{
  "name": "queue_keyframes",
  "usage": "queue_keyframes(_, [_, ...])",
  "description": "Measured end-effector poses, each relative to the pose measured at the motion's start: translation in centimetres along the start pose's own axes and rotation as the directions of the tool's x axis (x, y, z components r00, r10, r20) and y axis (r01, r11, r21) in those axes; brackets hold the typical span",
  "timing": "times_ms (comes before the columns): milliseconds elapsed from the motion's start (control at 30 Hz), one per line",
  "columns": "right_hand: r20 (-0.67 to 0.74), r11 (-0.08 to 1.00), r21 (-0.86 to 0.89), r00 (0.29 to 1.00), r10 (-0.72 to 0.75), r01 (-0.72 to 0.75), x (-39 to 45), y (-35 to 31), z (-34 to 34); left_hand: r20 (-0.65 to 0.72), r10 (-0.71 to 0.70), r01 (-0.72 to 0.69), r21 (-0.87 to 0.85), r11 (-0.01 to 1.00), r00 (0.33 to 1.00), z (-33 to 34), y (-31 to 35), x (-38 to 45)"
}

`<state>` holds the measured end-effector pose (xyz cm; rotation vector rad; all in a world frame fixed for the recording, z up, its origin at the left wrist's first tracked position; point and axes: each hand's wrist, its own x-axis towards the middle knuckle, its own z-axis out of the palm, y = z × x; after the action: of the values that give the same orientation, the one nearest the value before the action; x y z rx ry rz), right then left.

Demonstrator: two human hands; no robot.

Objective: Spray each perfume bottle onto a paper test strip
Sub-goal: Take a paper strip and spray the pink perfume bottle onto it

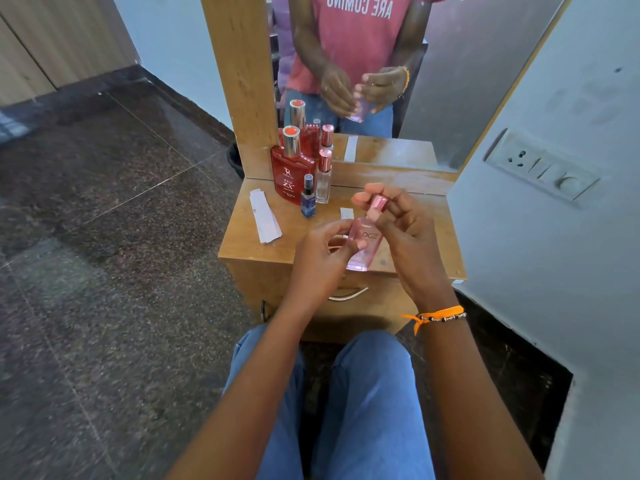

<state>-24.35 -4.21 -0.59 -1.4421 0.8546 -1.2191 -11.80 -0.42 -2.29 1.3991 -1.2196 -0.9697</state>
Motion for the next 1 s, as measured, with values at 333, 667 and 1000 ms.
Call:
queue_keyframes(333, [-0.100,0.980,-0.189,0.994,0.038,-0.056,-0.2,-1.0,-0.3,-0.006,0.020,-0.020,-0.006,1.000,1.000,-0.4,0.0,-0.5])
queue_keyframes(667, [-0.120,0.988,-0.133,0.991,0.065,-0.081,-0.4,-0.2,-0.4,0.004,0.022,-0.022,0.001,1.000,1.000,-0.2,-0.5,-0.1])
queue_keyframes(1000, [-0.122,0.991,-0.100,0.990,0.076,-0.089,-0.3,0.1,-0.4,0.029,0.011,-0.010,-0.022,1.000,1.000,0.0,-0.7,0.5])
